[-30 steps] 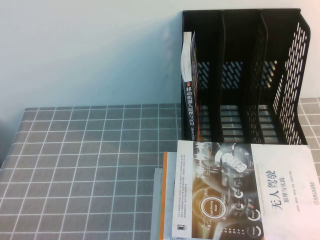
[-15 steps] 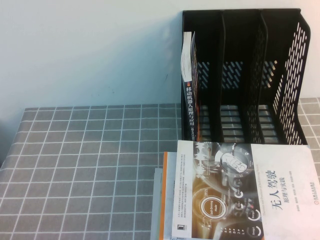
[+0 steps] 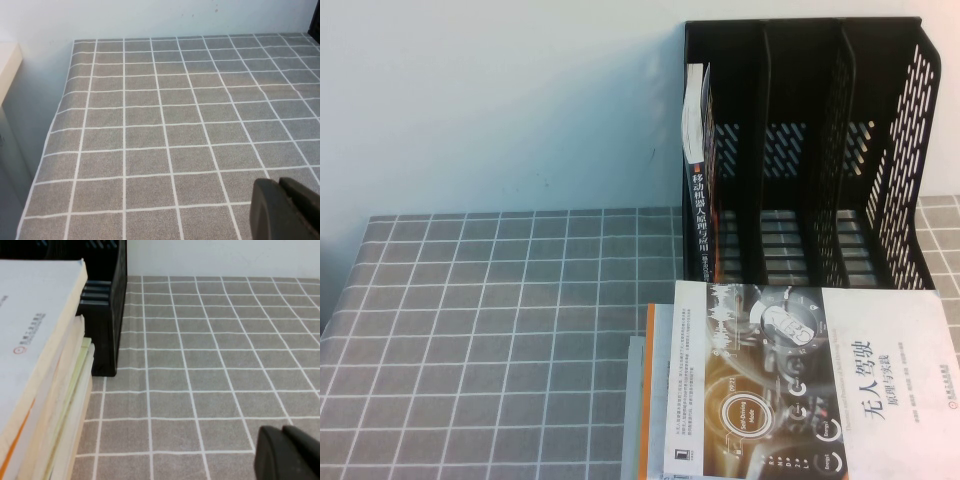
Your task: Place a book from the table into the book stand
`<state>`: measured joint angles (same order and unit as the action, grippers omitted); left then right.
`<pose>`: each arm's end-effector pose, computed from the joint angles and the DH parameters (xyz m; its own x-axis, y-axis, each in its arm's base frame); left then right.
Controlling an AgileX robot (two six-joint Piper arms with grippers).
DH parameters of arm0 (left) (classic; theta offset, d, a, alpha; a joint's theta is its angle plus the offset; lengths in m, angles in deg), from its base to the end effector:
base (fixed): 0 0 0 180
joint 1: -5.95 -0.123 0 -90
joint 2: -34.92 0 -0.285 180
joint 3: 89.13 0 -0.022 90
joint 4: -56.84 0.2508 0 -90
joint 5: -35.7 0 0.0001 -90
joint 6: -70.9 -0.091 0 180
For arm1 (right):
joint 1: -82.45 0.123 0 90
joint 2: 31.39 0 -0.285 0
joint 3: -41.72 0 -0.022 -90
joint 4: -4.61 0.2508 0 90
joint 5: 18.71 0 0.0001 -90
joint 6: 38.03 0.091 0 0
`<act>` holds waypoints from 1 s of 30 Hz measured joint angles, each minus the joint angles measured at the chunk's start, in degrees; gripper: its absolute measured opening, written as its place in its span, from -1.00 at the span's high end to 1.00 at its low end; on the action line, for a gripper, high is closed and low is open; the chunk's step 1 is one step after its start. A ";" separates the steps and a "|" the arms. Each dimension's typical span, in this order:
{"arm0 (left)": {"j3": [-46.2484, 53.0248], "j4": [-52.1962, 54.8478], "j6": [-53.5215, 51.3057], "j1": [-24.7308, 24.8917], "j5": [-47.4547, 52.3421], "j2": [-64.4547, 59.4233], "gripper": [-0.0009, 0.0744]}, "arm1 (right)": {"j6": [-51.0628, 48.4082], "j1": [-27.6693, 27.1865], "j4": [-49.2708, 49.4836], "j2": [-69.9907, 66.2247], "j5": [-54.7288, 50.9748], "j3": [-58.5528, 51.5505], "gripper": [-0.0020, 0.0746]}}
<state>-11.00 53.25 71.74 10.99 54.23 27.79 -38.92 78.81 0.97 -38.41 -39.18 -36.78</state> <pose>0.0533 -0.0065 0.1793 -0.2441 -0.0528 -0.9683 0.0893 0.9931 -0.0766 0.0527 -0.0054 0.1743 -0.2799 -0.0573 -0.9583 0.0640 0.9949 -0.0782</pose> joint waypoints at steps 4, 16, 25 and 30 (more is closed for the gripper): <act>0.00 0.00 0.00 0.00 0.00 0.00 0.98 | 0.00 0.00 0.00 0.00 0.00 0.00 0.95; -0.05 0.13 0.00 0.00 0.12 0.00 0.98 | -0.25 0.00 0.00 0.00 0.00 0.00 0.95; -0.05 0.13 0.00 0.00 0.12 0.00 0.98 | -1.68 0.00 -0.83 0.00 0.00 0.00 0.96; -0.05 0.13 0.00 0.00 0.12 0.00 0.98 | -2.04 0.00 -1.59 0.00 0.00 0.00 0.96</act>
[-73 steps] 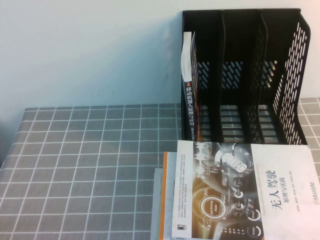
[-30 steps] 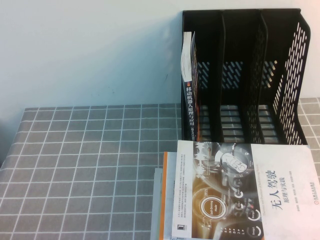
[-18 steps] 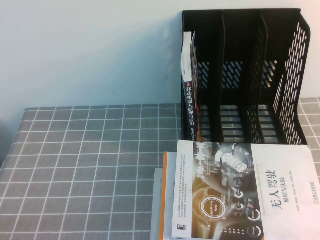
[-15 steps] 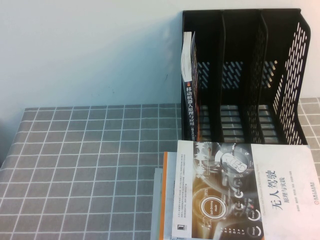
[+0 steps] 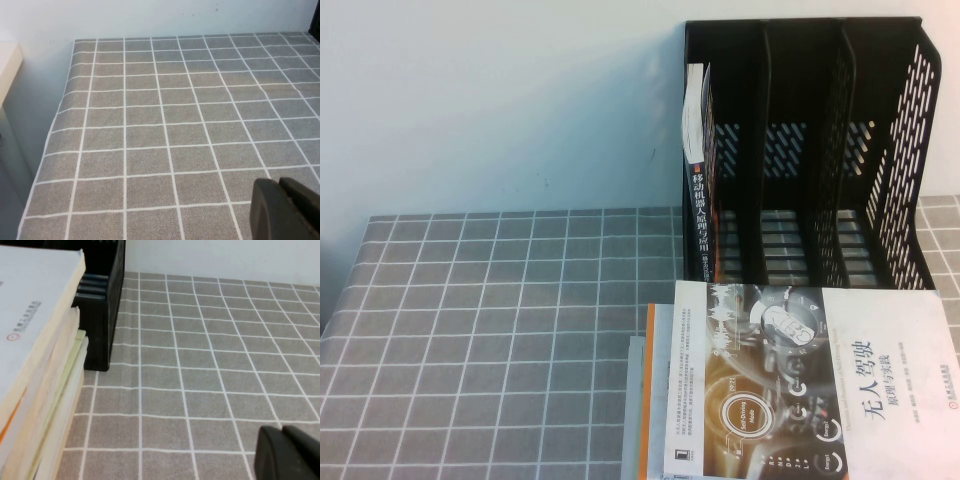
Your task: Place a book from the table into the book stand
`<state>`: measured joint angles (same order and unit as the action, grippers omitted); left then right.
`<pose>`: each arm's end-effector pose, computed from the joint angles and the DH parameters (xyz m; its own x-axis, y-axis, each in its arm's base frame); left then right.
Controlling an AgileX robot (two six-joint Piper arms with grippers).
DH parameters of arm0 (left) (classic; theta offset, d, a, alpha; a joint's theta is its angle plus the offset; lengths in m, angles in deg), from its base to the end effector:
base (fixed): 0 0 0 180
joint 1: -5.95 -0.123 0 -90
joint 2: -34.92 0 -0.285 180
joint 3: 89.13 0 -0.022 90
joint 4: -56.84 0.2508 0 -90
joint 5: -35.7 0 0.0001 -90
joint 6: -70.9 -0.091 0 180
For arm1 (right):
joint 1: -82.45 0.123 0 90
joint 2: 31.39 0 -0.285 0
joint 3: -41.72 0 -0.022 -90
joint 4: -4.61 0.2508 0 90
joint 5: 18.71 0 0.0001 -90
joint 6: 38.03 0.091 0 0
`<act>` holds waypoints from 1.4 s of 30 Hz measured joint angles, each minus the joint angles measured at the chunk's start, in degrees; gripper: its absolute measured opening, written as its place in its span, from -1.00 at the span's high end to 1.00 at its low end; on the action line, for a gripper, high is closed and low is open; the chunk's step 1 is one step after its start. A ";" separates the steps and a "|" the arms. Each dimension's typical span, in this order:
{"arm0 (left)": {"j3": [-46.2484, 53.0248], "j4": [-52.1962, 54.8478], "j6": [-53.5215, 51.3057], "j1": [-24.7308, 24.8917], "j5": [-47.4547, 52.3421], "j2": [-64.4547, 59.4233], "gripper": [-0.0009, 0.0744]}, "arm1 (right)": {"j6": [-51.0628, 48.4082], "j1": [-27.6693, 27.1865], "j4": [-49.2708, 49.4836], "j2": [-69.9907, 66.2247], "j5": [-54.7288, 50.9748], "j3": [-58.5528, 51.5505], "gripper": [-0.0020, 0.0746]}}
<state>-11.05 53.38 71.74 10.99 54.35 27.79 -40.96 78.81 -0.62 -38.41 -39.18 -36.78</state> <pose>0.0533 -0.0065 0.1794 -0.2451 -0.0505 -0.9682 0.0891 0.9932 -0.0743 0.0526 -0.0063 0.1743 -0.2839 -0.1184 -0.9515 0.0559 0.9886 -0.1397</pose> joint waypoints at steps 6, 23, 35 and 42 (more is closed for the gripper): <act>0.00 0.12 0.00 0.00 -0.34 0.00 0.99 | -0.12 0.00 -0.09 0.00 0.00 0.00 0.96; 0.29 -0.06 -0.22 0.00 -13.40 0.00 0.98 | -0.25 0.00 -0.47 0.00 15.63 -0.35 0.96; 0.29 -0.20 -0.04 0.00 -29.29 0.00 0.99 | -0.25 0.00 -0.47 0.00 28.72 -0.35 0.95; 0.29 -0.32 0.18 0.00 -24.78 0.01 0.99 | 0.81 0.00 -0.47 0.00 26.75 -0.35 0.96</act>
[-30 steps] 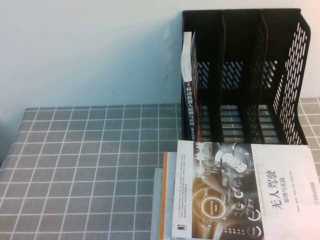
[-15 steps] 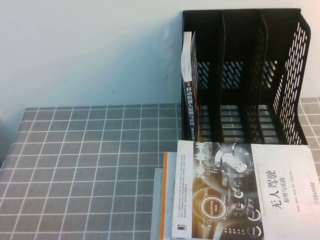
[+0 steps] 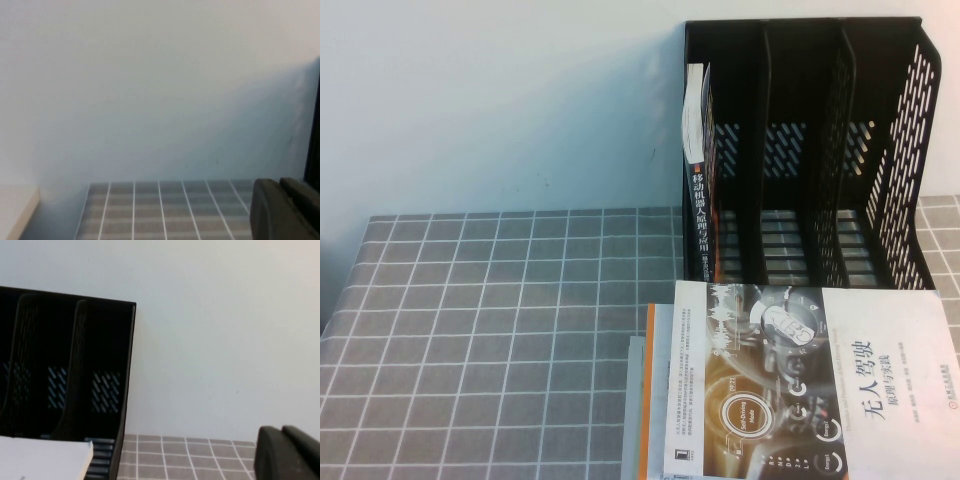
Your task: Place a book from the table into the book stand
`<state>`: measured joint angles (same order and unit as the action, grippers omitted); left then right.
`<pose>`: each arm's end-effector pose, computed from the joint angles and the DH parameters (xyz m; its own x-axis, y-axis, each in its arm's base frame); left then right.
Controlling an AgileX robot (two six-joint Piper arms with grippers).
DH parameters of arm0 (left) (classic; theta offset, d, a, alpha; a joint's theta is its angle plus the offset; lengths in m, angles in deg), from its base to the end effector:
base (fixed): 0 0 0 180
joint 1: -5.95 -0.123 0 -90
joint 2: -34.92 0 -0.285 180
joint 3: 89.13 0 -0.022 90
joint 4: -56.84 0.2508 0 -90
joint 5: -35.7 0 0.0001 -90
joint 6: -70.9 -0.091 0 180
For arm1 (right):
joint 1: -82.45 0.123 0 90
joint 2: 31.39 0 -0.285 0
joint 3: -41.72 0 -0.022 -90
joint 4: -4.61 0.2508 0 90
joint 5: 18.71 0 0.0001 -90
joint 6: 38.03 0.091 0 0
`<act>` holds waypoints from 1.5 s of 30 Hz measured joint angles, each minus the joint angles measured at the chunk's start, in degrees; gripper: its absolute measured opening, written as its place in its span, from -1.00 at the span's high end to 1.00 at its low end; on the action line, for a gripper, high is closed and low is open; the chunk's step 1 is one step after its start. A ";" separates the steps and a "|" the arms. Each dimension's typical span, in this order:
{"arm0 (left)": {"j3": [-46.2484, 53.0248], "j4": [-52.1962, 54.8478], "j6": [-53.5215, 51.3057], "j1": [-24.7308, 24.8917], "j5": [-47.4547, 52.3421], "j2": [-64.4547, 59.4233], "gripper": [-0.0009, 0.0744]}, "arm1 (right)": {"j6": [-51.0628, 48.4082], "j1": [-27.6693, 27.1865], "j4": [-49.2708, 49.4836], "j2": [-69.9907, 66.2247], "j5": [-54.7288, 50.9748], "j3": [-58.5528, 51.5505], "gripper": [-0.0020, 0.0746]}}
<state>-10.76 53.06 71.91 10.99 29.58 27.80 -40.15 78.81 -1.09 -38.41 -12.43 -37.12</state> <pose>0.0548 -0.0042 0.2166 0.1762 -0.0990 -0.9794 0.0959 0.9919 -0.0830 0.0552 -0.0025 0.2142 0.1712 -0.1466 -0.9743 0.0767 0.9878 -0.1352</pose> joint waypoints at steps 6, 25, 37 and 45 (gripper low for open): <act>0.06 0.00 0.14 0.00 12.68 0.00 0.99 | 4.41 0.00 0.00 0.00 -7.96 0.00 0.96; 0.06 -0.70 1.67 0.00 -11.05 0.00 0.99 | 7.22 0.00 0.13 0.00 14.82 -0.10 0.95; 0.06 -0.70 3.37 0.00 -21.24 0.10 0.99 | 0.86 0.00 1.69 0.00 18.77 -0.10 0.96; -10.01 -1.58 3.09 0.00 -0.01 0.21 0.99 | 2.45 0.00 2.07 0.00 -6.28 9.24 0.96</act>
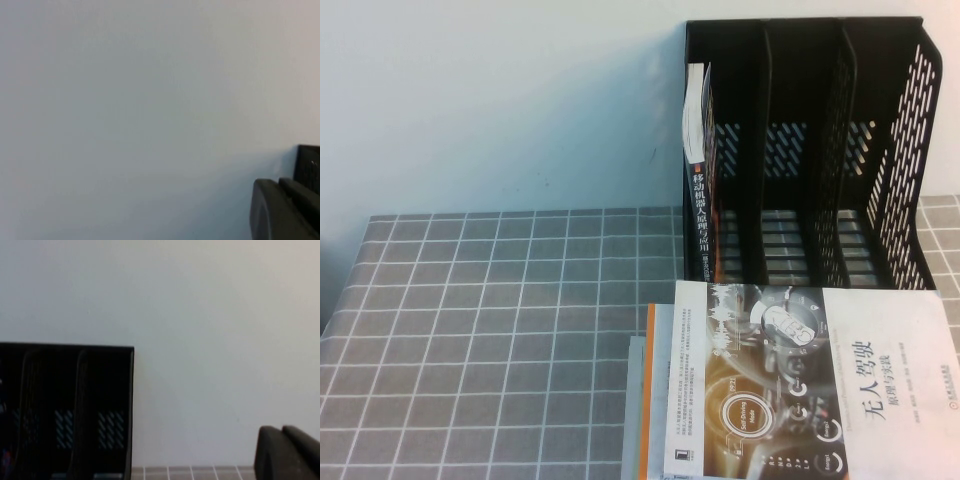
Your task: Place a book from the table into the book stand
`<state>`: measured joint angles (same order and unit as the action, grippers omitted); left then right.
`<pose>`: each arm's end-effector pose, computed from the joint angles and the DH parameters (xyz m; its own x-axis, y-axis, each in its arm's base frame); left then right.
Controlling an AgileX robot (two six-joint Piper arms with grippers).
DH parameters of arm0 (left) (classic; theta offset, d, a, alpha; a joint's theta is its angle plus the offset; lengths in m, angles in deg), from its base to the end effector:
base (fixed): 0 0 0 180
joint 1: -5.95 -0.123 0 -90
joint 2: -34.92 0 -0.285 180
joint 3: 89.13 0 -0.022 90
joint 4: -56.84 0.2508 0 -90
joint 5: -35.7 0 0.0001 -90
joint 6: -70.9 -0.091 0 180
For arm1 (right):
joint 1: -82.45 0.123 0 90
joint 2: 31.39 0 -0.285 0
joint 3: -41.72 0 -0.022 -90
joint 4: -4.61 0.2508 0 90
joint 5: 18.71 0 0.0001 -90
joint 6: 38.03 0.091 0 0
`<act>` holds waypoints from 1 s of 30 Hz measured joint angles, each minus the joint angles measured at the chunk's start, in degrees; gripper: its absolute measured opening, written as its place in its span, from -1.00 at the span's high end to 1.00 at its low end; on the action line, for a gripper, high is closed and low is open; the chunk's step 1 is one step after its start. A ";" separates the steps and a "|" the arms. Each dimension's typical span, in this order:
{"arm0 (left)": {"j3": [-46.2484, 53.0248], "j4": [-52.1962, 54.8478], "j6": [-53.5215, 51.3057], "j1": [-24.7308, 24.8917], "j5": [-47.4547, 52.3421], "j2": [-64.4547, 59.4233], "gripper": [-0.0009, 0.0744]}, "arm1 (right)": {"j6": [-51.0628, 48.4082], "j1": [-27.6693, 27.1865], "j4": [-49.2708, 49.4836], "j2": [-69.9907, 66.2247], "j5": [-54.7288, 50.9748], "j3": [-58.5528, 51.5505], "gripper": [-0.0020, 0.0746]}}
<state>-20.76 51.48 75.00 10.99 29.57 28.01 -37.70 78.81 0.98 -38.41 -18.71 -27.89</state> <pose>0.0391 -0.0025 0.2745 0.3365 -0.1941 -0.9215 0.1355 0.9783 -0.1566 0.0445 -0.0028 0.2582 0.2267 -0.0721 -0.9713 0.0767 0.9955 -0.0560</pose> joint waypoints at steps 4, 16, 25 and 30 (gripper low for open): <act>-11.26 -1.18 0.10 0.00 17.99 -4.23 0.99 | 0.55 0.00 0.00 -3.07 -16.32 9.15 0.96; -17.38 -17.55 2.51 0.00 26.84 -22.62 0.99 | -15.10 0.00 20.48 -33.74 -37.18 23.35 0.96; -18.05 -44.64 -19.94 0.00 38.65 -37.83 0.99 | -40.90 0.00 40.64 -60.38 -39.16 26.12 0.96; -18.05 -59.19 -31.33 0.00 42.07 -40.21 0.99 | -43.91 0.00 42.13 -69.01 -38.03 28.04 0.96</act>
<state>-38.81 -7.71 43.68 10.99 71.64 -12.20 -81.61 78.81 43.11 -107.41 -56.74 0.15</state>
